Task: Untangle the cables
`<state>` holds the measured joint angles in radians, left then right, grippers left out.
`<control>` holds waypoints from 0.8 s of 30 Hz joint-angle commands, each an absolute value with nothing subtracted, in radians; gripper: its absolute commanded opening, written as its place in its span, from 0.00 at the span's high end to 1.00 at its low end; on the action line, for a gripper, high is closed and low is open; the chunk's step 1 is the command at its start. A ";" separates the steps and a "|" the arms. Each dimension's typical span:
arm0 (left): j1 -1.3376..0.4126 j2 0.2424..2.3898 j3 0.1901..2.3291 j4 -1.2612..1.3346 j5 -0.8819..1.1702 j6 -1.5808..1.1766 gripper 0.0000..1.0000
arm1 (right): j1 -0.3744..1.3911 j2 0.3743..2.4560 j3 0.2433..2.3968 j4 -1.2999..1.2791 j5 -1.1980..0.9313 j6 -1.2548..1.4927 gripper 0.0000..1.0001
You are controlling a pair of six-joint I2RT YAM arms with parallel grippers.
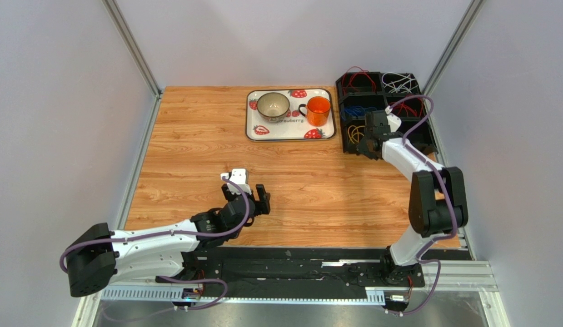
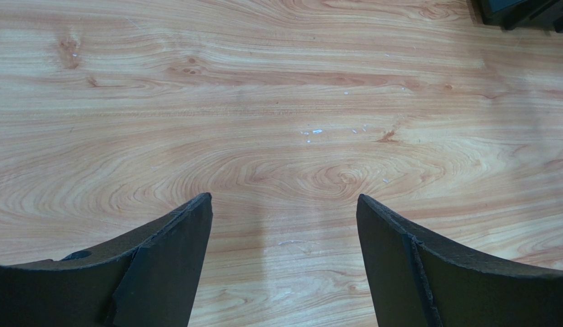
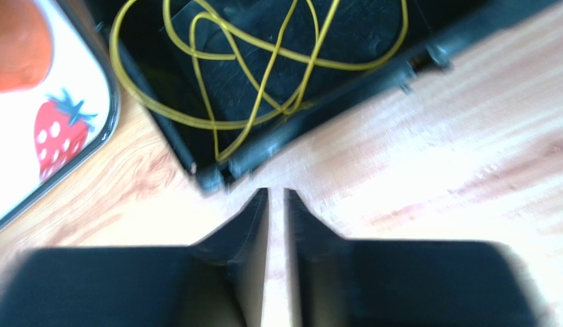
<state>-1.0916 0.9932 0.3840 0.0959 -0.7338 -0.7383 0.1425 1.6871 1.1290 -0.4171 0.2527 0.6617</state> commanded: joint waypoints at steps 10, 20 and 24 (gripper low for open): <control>-1.094 0.986 0.385 0.103 -0.719 -0.758 0.15 | 0.238 1.258 0.948 -0.397 0.221 0.563 0.03; -1.094 0.994 0.383 0.095 -0.703 -0.773 0.15 | 0.337 1.051 0.713 -0.273 0.562 0.599 0.00; -1.095 1.003 0.388 0.089 -0.693 -0.776 0.16 | 0.337 1.066 0.700 -0.239 0.563 0.419 0.09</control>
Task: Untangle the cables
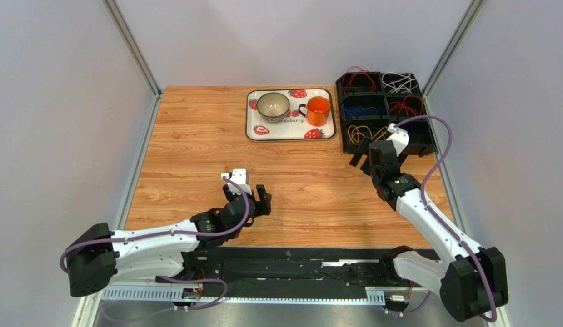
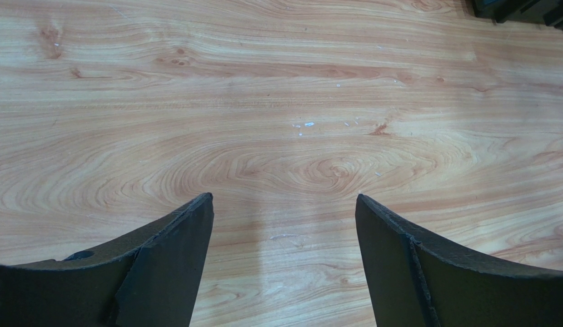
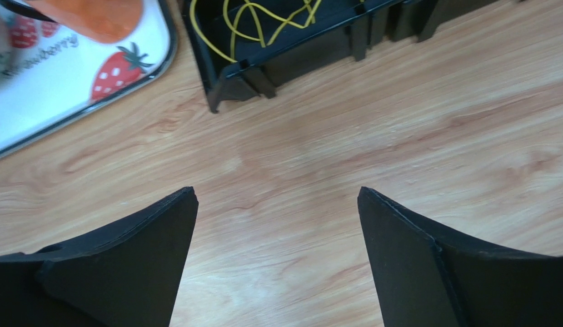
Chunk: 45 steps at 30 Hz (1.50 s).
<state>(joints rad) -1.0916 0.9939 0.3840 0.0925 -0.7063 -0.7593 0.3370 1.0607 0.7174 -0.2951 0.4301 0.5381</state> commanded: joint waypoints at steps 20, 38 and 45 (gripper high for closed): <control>-1.095 1.006 0.388 0.104 -0.658 -0.762 0.16 | 0.337 1.110 0.558 0.046 0.645 0.100 0.24; -1.095 1.025 0.391 0.114 -0.650 -0.755 0.16 | 0.186 0.957 0.133 0.722 0.376 0.029 0.00; -1.095 1.038 0.400 0.112 -0.650 -0.752 0.17 | 0.133 1.129 0.136 0.926 0.340 0.015 0.00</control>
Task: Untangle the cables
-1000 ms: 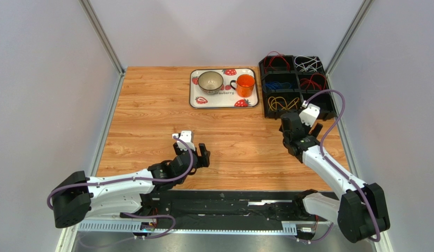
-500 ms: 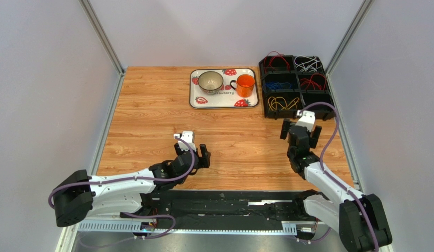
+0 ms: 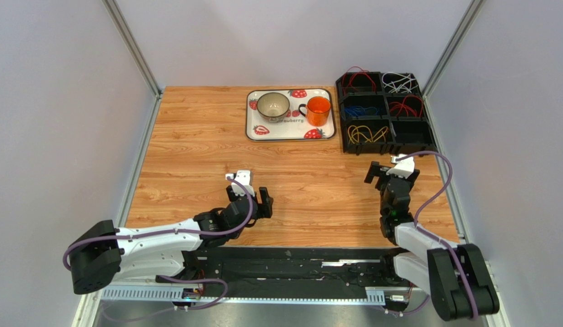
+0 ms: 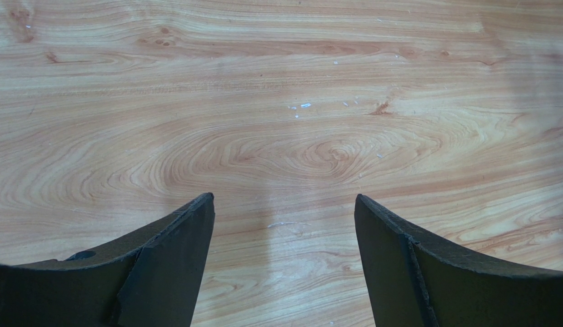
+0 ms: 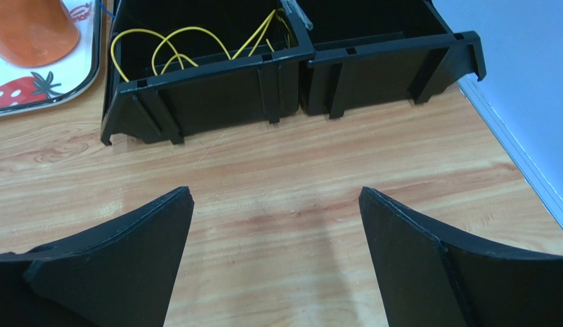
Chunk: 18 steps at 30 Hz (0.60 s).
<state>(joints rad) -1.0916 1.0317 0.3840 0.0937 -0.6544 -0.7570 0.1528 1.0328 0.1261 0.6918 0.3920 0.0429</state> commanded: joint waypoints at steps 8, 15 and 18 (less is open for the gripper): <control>-1.094 1.051 0.408 0.114 -0.652 -0.749 0.17 | 0.065 1.339 0.265 0.858 0.186 0.021 0.00; -1.095 1.072 0.423 0.107 -0.653 -0.747 0.18 | 0.060 1.344 0.258 0.890 0.184 0.021 0.00; -1.095 1.080 0.428 0.103 -0.652 -0.747 0.19 | 0.058 1.344 0.258 0.890 0.186 0.021 0.00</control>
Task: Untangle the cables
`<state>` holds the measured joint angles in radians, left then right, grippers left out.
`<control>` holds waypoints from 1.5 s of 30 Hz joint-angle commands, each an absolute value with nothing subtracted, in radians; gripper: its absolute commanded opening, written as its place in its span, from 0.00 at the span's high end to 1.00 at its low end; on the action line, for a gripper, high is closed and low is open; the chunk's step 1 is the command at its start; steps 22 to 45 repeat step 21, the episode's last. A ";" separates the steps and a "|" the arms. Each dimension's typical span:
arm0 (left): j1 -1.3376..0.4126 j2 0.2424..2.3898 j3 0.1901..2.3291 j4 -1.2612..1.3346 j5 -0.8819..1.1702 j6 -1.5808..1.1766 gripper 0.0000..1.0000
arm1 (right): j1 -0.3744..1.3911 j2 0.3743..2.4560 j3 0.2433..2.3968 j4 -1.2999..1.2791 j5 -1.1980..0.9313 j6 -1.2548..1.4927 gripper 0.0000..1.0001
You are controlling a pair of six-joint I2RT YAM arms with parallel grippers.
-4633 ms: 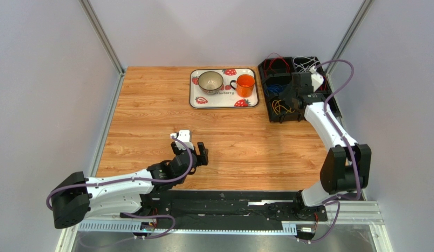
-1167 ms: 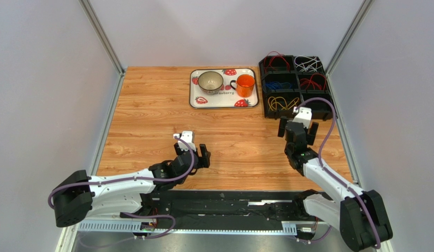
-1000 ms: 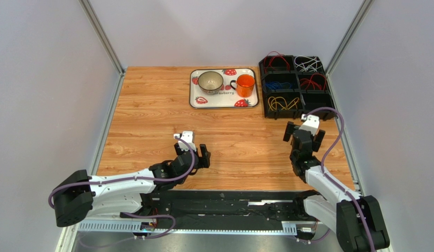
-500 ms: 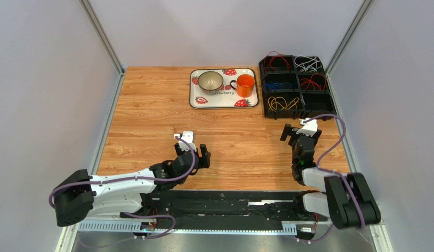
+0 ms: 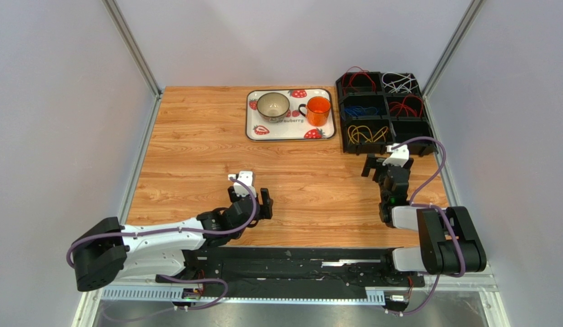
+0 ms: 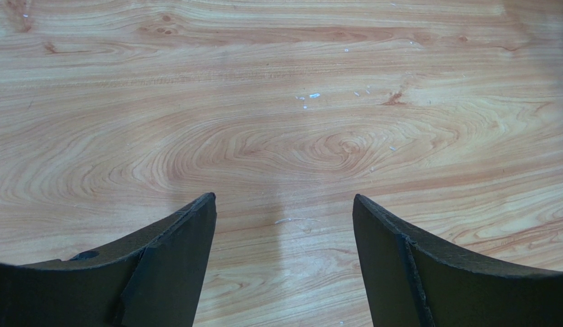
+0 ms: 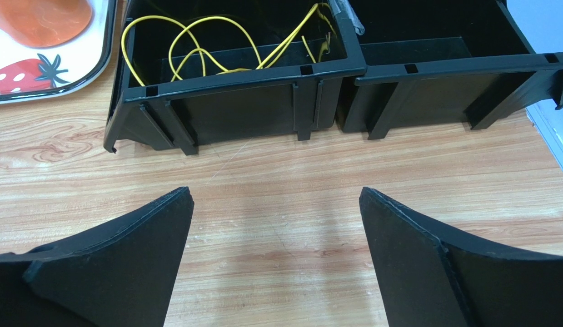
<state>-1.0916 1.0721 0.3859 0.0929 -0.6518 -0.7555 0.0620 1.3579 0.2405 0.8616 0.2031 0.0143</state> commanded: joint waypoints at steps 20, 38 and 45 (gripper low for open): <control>-1.097 1.086 0.437 0.084 -0.652 -0.758 0.20 | 0.060 1.344 0.259 0.888 0.186 0.021 0.00; -1.095 1.086 0.437 0.084 -0.652 -0.758 0.20 | 0.058 1.345 0.261 0.888 0.186 0.021 0.00; -1.095 1.086 0.437 0.084 -0.652 -0.758 0.20 | 0.058 1.345 0.261 0.888 0.186 0.021 0.00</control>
